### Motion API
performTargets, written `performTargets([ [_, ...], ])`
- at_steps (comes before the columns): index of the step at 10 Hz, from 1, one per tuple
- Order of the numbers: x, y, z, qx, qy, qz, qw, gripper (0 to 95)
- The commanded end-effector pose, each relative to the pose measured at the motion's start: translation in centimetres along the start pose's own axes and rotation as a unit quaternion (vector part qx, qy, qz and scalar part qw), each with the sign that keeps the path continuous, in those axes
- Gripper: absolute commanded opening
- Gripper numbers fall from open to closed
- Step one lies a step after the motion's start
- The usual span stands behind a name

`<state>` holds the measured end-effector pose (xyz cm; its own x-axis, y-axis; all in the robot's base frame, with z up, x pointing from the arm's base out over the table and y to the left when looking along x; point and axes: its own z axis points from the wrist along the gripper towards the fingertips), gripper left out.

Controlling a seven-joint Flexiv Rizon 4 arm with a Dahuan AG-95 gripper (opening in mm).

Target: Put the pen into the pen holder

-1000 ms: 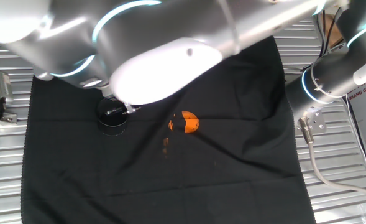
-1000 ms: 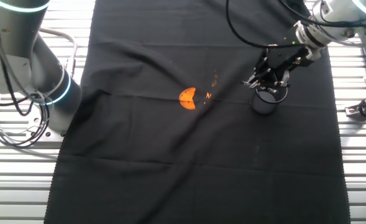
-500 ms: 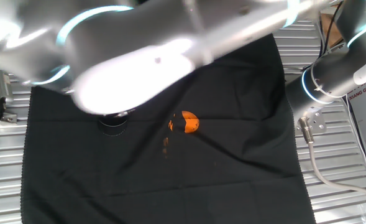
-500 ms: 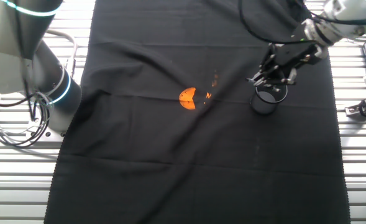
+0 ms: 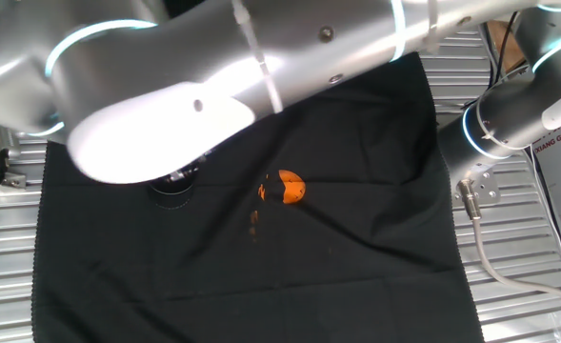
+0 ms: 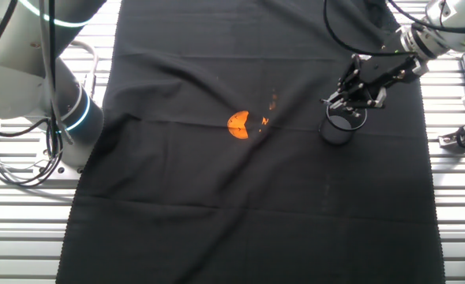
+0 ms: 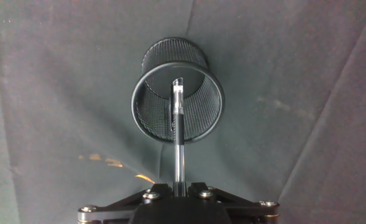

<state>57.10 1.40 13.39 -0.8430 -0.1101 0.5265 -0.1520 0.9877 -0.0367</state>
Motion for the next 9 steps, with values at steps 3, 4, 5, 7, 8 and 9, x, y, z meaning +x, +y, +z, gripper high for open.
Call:
performTargets([
  [3,-0.6,-0.2,0.0,-0.002,0.007,-0.002,1.0000,0.0],
  [4,-0.9,-0.3,0.2,-0.003,0.008,-0.003,1.0000,0.0],
  [5,-1.0,-0.4,0.3,-0.002,0.008,-0.005,1.0000,0.0],
  [7,-1.4,-0.6,0.6,-0.003,0.009,-0.007,0.9999,0.0],
  [8,-1.5,-0.6,0.6,-0.004,0.010,-0.007,0.9999,0.0],
  [9,-1.6,-0.6,0.7,-0.003,0.010,-0.008,0.9999,0.0],
])
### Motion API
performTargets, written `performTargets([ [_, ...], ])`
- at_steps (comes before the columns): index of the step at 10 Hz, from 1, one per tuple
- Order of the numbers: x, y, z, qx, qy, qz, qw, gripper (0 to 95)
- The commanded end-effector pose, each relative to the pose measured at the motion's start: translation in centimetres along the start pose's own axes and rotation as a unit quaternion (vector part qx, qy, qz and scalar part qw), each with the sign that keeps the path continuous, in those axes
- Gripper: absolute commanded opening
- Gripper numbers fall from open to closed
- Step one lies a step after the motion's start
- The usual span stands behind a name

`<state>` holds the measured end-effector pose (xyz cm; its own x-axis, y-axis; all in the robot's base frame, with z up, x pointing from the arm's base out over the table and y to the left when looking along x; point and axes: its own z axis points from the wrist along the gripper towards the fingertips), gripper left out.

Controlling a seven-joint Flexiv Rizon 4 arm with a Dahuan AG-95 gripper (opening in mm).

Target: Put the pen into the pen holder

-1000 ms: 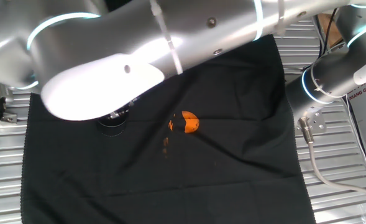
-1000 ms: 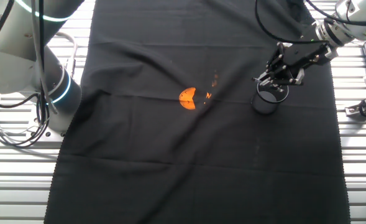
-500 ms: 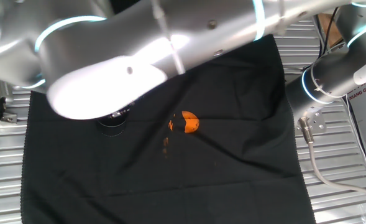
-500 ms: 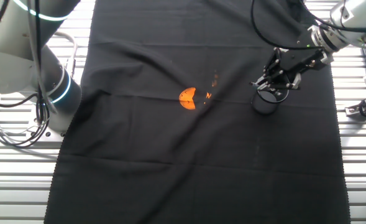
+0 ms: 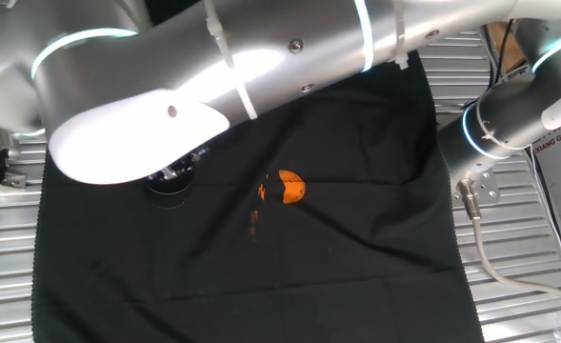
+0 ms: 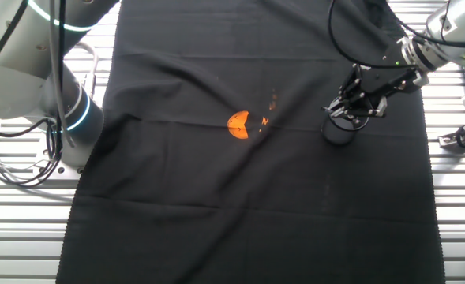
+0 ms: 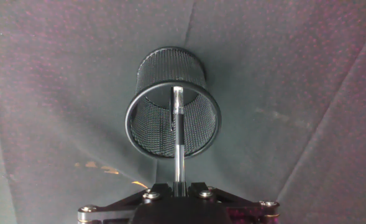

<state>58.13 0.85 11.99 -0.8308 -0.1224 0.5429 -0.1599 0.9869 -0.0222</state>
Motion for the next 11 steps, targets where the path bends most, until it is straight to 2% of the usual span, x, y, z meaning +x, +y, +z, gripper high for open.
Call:
performTargets([
  [1,-0.21,-0.04,0.07,0.000,0.002,-0.001,1.0000,0.0],
  [4,-0.67,-0.05,0.32,-0.001,0.003,-0.001,1.0000,0.0],
  [11,-0.77,0.03,0.33,-0.006,0.000,-0.010,0.9999,0.0],
])
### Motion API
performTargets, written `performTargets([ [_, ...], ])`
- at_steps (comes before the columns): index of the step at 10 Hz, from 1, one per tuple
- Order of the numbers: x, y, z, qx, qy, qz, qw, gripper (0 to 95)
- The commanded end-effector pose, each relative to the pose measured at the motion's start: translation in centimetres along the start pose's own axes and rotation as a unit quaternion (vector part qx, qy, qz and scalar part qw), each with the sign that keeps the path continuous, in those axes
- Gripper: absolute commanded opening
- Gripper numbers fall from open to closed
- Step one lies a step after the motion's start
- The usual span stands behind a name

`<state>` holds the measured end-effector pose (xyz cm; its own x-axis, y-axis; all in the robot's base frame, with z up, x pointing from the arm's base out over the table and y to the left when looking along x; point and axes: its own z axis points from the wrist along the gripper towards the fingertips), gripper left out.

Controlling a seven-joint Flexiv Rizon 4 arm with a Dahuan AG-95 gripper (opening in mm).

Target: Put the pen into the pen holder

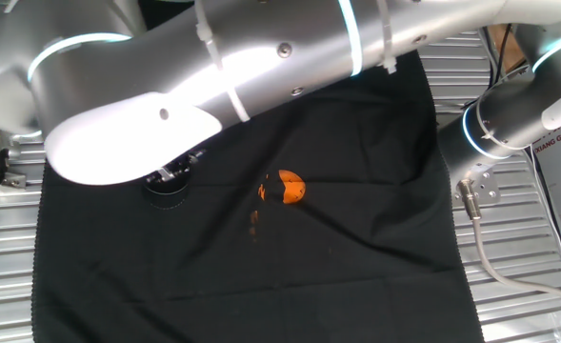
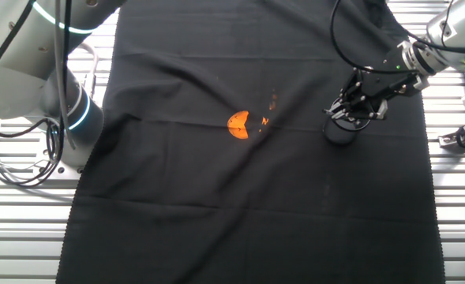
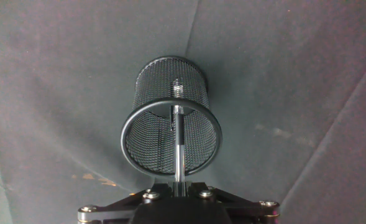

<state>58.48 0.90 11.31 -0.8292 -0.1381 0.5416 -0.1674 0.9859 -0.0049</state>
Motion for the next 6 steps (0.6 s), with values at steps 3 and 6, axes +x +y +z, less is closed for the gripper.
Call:
performTargets([
  [3,-0.16,0.01,-0.01,-0.003,0.001,-0.005,1.0000,0.0],
  [6,-0.25,-0.03,0.02,-0.005,0.001,-0.010,0.9999,38.0],
])
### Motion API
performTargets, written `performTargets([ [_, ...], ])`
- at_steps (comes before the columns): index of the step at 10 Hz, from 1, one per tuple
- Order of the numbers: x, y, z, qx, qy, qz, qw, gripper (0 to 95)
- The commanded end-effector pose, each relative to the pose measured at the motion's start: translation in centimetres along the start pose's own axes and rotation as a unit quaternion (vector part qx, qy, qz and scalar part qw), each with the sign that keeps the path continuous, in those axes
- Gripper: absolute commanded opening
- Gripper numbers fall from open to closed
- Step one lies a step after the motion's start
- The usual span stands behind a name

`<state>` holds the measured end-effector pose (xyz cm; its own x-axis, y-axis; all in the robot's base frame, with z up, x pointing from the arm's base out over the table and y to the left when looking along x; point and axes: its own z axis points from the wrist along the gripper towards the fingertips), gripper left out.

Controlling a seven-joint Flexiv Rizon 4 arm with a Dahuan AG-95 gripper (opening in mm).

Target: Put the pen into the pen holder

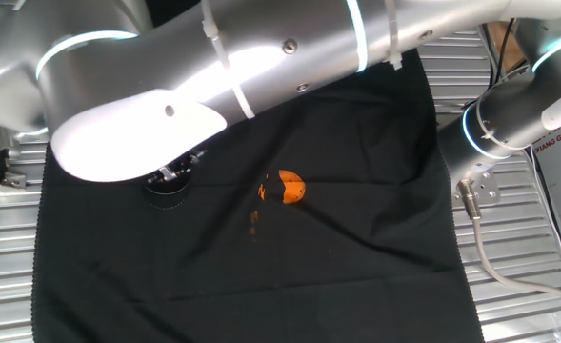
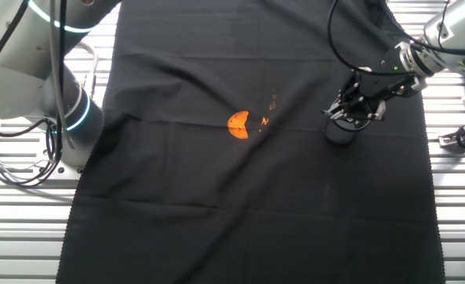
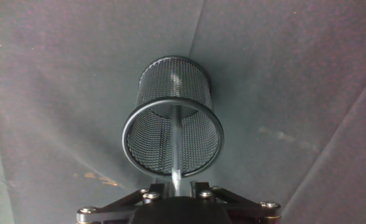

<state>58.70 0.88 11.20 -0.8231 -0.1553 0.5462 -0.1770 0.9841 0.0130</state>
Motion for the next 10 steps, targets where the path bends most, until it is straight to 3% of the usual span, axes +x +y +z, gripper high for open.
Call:
performTargets([
  [1,-0.1,0.0,0.1,-0.002,-0.002,-0.002,1.0000,38.0],
  [6,-0.1,0.2,-0.3,-0.003,-0.001,0.001,1.0000,38.0],
  [9,0.1,1.2,-2.3,-0.004,0.002,0.006,1.0000,38.0],
  [10,0.5,1.4,-3.9,-0.006,0.001,0.009,0.9999,38.0],
])
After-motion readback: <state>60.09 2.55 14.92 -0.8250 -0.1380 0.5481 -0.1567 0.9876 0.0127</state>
